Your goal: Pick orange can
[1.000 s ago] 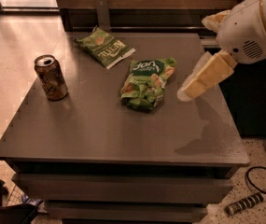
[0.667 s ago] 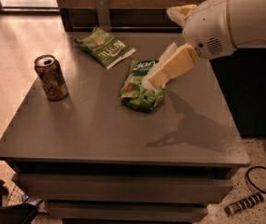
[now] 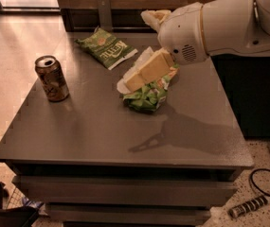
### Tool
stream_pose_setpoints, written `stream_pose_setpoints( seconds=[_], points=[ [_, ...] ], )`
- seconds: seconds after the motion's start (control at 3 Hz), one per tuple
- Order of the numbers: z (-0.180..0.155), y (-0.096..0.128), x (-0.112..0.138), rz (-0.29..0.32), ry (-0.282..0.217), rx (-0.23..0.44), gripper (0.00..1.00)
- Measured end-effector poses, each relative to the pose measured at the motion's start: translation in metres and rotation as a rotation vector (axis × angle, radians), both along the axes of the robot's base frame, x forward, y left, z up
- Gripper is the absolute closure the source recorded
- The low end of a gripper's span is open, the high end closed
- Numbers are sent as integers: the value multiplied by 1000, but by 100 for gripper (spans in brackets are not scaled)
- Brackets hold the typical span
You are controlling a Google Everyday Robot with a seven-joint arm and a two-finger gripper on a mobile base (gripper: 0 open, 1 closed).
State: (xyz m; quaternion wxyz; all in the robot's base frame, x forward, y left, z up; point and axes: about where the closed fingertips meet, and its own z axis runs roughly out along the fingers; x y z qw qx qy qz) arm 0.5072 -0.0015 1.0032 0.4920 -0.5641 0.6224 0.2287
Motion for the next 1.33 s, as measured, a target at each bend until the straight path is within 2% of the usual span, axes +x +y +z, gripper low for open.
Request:
stream_pose_setpoints(
  seconds=[0.33,0.67,1.0,1.33],
  points=[
    [-3,6,5,-8,4,8,0],
    [-16,33,22,-8,18,48,0],
    [-29,72,46,-1,15,124,0],
    [-37,96,60,11,12,174,0]
  ],
)
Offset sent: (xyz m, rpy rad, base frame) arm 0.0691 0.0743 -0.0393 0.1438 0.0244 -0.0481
